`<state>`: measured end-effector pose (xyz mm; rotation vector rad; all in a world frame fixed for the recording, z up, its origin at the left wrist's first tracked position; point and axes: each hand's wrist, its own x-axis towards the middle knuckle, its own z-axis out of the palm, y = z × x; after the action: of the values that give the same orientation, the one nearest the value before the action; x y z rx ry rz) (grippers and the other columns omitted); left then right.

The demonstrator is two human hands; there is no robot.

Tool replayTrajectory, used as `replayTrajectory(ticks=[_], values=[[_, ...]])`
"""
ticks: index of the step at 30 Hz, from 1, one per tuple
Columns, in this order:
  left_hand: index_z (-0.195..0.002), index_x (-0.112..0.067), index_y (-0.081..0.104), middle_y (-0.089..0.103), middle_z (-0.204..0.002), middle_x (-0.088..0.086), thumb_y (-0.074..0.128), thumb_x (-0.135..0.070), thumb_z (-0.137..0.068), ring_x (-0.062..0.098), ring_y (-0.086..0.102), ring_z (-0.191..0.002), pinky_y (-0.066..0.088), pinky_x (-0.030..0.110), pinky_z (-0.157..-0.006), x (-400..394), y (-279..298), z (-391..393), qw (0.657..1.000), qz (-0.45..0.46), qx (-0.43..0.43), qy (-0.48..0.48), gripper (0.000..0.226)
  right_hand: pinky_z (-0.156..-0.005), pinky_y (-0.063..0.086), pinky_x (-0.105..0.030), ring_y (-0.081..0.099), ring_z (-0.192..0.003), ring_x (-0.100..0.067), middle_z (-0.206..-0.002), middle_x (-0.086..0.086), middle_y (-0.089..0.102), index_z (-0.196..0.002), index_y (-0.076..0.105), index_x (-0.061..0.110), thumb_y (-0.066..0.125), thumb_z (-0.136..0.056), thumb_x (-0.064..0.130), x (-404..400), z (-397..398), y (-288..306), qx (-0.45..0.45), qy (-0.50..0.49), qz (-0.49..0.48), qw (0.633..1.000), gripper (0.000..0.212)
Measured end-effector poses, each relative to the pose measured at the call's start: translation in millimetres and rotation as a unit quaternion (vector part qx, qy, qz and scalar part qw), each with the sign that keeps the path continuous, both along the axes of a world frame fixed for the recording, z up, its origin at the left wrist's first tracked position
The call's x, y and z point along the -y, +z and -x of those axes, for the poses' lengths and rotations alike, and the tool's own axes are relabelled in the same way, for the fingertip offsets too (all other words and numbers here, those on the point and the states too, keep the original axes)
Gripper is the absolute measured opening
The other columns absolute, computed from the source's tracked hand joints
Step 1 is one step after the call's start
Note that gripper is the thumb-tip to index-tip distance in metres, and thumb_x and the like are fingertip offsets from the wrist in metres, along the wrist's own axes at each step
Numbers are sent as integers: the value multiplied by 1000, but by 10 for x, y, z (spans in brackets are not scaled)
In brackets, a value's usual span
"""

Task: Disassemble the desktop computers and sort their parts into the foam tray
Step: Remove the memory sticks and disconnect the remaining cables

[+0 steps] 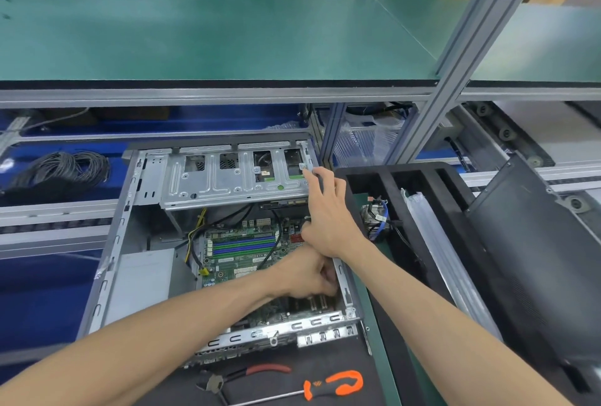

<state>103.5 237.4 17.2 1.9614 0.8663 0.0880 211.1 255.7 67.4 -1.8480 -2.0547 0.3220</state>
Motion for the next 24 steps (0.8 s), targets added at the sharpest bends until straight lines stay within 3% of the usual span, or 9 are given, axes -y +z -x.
replayTrajectory(ticks=[4, 8, 11, 14, 18, 20, 22, 23, 24], values=[[-80, -13, 69, 62, -65, -7, 77, -22, -84, 4, 50, -46, 45, 18, -49, -185, 204, 122, 996, 83, -39, -11, 12, -78, 46, -32, 18, -129, -32, -149, -5, 18, -149, 23, 11, 62, -70, 3, 7, -3, 13, 13, -1, 0, 1000, 89], [-79, -16, 72, 60, -56, -3, 65, -46, -95, 10, 41, -38, 38, 18, -41, -410, 340, 432, 971, 173, -154, -66, 35, -82, 52, -38, 18, -132, -33, -150, -6, 17, -148, 23, 11, 65, -73, 8, 14, 4, 43, 41, -5, 7, 999, 86], [-88, -5, 70, 63, -56, 1, 58, -41, -100, 13, 43, -36, 38, 16, -40, -599, 413, 707, 958, 88, -265, -66, 40, -85, 53, -41, 18, -133, -34, -151, -6, 17, -149, 24, 11, 65, -76, 12, 25, 6, 68, 54, -8, 11, 998, 83], [-94, -10, 70, 73, -76, 2, 66, -31, -95, 15, 59, -56, 50, 27, -53, -737, 471, 968, 936, -31, -345, -66, 21, -85, 54, -43, 18, -134, -34, -152, -7, 16, -148, 25, 11, 64, -78, 13, 30, 10, 87, 60, -11, 16, 998, 80], [-101, -17, 57, 57, -81, -7, 63, -25, -95, 18, 55, -77, 46, 34, -69, -749, 548, 1121, 906, -159, -377, -107, 12, -84, 54, -43, 18, -133, -34, -151, -6, 15, -145, 28, 13, 64, -78, 14, 29, 4, 92, 60, -11, 18, 998, 76], [-115, -16, 48, 54, -81, -5, 61, -29, -97, 17, 54, -71, 45, 36, -64, -703, 559, 1139, 917, -165, -354, -80, 26, -83, 54, -43, 18, -133, -34, -151, -5, 15, -144, 29, 13, 64, -78, 13, 30, -3, 85, 58, -12, 18, 998, 74], [-138, -6, 36, 61, -93, 6, 58, -32, -98, 21, 59, -74, 44, 34, -61, -620, 572, 1098, 902, -197, -380, -49, 52, -82, 54, -43, 18, -133, -33, -152, -5, 15, -142, 31, 14, 65, -79, 14, 29, -7, 79, 58, -13, 18, 998, 72], [-139, -2, 37, 62, -98, 11, 55, -29, -99, 25, 61, -76, 46, 36, -61, -570, 564, 1060, 888, -217, -402, -50, 52, -82, 54, -43, 18, -133, -33, -151, -5, 14, -142, 32, 14, 65, -79, 14, 27, -7, 76, 58, -14, 18, 998, 71], [-126, 2, 46, 61, -94, 12, 53, -21, -99, 25, 60, -73, 48, 37, -59, -522, 553, 1006, 881, -228, -413, -48, 36, -82, 53, -43, 18, -133, -33, -151, -5, 14, -141, 33, 14, 65, -78, 14, 26, -6, 73, 59, -14, 19, 998, 70]])
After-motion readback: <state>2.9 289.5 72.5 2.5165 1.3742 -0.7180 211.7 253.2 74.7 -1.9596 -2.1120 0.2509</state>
